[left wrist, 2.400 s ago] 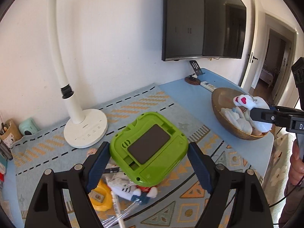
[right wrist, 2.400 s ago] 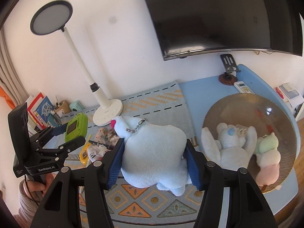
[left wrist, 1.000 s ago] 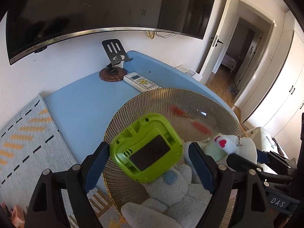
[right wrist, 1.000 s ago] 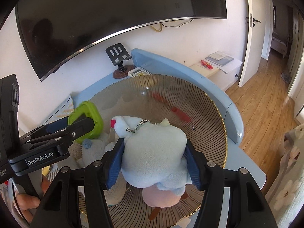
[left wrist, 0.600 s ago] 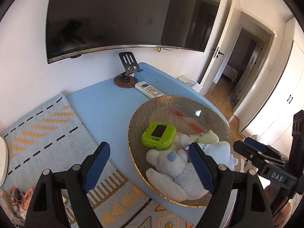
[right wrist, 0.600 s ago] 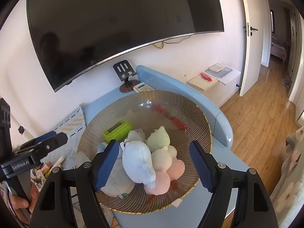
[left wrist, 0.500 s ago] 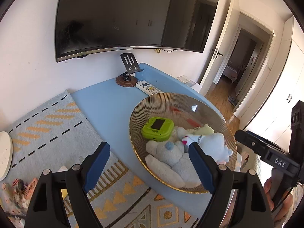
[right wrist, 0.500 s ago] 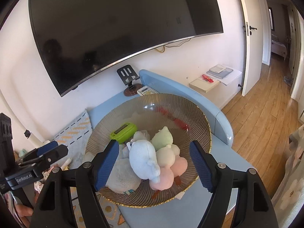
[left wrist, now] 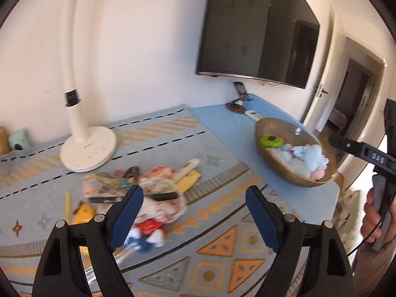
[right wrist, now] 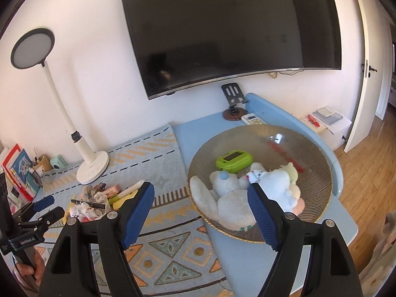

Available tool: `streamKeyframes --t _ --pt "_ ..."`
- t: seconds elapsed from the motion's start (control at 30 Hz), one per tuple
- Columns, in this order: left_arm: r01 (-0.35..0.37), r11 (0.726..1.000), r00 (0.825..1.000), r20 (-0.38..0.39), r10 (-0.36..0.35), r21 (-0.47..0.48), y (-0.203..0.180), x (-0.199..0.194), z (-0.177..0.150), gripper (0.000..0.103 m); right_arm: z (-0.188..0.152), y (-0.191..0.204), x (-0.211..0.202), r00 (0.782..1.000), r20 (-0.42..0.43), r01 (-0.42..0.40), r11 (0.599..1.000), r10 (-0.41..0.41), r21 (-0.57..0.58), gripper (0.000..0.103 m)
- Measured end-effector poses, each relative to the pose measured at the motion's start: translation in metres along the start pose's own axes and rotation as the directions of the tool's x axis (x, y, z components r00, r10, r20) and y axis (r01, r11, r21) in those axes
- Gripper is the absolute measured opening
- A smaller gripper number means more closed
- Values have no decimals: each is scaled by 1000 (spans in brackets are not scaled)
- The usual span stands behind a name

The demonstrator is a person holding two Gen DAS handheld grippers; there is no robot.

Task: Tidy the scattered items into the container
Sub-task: 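Move both grippers back over the remaining items on the rug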

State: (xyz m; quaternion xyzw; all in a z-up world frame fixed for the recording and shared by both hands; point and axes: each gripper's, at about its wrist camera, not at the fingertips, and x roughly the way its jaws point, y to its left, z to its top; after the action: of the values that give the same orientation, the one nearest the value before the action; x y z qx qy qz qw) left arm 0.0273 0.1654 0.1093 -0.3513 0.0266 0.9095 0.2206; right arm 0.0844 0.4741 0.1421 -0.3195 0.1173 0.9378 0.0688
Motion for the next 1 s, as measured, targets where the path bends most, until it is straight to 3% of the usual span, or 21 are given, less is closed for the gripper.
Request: streamKeyframes --t 0.07,0.13,0.33,0.47,0.67,1.0 --pt "-83 996 996 -28 82 -32 45 -7 -12 84 -2 16 5 1000 -13 -19 1000 18 -25 78" --pt "-118 991 991 -65 114 -68 85 -11 -23 83 -4 32 12 998 -37 -55 998 54 -43 78" --pt "-157 987 975 -166 148 -43 144 9 -58 84 -19 81 37 981 -145 -145 984 129 -107 78" --pt "-142 990 965 -221 142 14 150 33 -71 84 -25 104 42 978 -174 -145 975 115 -167 78" --pt "-18 997 968 -248 35 69 135 49 -77 84 -22 111 51 976 -189 -140 974 106 -176 78" --pt "-12 994 960 -275 41 105 124 83 -66 85 -27 125 85 953 -270 -188 968 139 -165 78"
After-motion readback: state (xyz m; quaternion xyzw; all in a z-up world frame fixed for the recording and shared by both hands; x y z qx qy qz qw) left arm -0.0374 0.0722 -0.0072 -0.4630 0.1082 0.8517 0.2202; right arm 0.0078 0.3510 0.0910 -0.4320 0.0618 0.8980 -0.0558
